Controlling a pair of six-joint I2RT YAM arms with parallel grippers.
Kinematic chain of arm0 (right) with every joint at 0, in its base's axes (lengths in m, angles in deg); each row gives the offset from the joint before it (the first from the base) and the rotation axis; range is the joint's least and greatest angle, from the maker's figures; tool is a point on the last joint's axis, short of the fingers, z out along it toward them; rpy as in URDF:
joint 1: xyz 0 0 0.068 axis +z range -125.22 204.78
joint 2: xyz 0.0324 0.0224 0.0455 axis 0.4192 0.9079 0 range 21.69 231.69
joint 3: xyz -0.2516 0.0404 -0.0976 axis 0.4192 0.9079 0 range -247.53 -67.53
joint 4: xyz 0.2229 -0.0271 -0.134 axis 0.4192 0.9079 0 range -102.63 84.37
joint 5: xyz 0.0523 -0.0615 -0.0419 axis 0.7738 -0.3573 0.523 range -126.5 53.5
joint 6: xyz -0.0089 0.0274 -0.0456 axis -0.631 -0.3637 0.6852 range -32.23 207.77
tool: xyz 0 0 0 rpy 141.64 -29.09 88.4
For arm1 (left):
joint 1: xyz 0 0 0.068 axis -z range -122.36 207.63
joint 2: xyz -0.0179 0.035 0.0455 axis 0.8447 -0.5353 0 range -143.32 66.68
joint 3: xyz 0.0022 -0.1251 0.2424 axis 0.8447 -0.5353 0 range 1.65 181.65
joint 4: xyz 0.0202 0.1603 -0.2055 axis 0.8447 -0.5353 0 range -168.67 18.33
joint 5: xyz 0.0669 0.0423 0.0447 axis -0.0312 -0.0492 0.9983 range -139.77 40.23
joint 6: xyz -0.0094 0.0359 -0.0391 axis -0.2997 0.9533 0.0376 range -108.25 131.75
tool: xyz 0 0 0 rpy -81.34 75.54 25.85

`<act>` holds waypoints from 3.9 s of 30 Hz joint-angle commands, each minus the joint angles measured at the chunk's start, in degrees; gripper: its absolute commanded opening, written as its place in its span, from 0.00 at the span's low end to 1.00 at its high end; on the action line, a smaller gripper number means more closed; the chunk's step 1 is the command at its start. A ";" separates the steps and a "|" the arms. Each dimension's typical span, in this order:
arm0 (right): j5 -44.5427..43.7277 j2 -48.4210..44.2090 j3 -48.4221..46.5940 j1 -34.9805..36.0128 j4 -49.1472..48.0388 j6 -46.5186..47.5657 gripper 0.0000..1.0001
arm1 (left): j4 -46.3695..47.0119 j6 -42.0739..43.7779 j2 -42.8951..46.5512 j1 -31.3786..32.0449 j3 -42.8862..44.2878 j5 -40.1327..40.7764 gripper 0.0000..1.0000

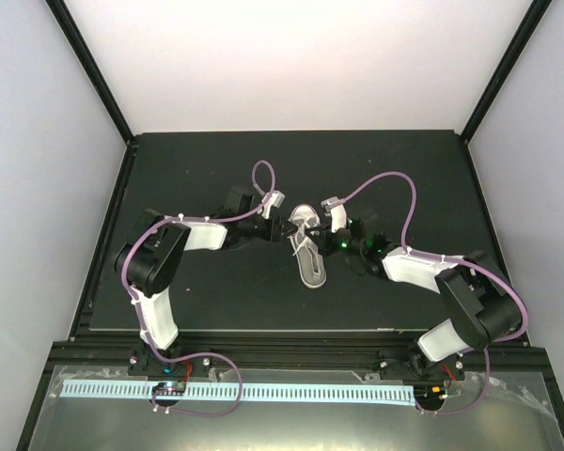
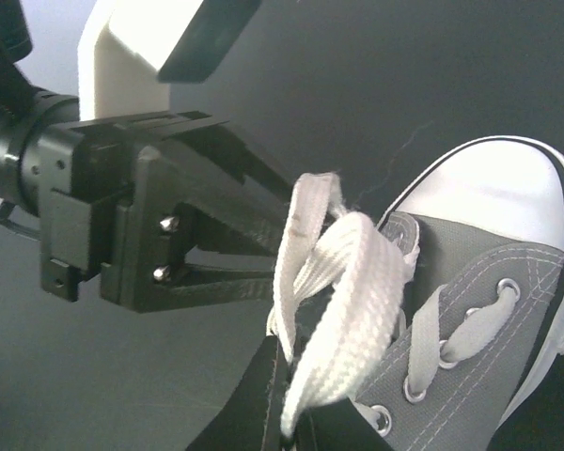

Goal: Tie the shoes

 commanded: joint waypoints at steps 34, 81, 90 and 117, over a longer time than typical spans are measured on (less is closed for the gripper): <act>-0.65 0.34 0.19 0.17 -4.26 -2.68 0.02 | 14.83 -0.19 -4.75 0.98 0.45 -22.88 0.36; -0.02 -0.08 0.21 0.16 -4.10 -2.87 0.02 | 17.34 -1.69 -3.31 1.07 -0.76 -23.75 0.35; 0.51 0.22 0.06 0.16 -4.02 -2.72 0.02 | 11.65 1.35 -5.39 2.44 2.97 -23.38 0.31; 0.69 -2.71 0.37 0.14 -2.43 -2.43 0.02 | 10.02 4.19 -0.46 2.64 0.00 -11.83 0.02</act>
